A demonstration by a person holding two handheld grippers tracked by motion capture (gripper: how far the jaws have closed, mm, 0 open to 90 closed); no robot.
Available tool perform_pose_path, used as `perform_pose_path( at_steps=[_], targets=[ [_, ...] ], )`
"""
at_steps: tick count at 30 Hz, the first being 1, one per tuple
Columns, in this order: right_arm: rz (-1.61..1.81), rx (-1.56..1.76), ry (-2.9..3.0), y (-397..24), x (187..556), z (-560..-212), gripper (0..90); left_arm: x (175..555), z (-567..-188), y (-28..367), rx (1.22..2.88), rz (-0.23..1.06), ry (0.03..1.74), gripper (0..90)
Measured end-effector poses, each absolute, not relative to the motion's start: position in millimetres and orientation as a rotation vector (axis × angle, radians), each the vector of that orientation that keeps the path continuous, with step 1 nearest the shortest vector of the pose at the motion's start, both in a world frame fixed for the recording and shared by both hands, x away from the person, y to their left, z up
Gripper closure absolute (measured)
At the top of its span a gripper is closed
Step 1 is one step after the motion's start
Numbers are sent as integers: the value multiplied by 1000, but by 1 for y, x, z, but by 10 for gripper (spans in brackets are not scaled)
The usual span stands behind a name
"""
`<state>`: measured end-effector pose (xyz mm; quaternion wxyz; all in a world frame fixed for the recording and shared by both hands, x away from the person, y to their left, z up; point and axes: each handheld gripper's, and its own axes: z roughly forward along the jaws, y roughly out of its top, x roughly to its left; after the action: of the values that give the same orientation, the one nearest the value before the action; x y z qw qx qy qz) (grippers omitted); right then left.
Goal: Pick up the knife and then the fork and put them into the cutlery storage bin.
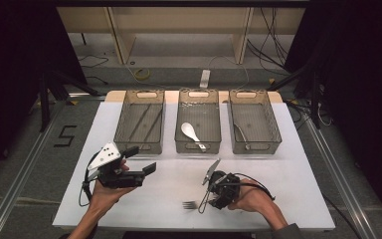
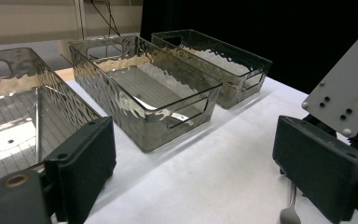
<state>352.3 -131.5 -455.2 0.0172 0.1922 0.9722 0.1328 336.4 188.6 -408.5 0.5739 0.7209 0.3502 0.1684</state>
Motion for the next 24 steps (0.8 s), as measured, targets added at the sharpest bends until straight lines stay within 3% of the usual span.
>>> perform_pose_path(
  at_steps=[24],
  targets=[
    [329,537,3001,-126,346,-458,682,336,-409,188,1694,405,824,124]
  ],
)
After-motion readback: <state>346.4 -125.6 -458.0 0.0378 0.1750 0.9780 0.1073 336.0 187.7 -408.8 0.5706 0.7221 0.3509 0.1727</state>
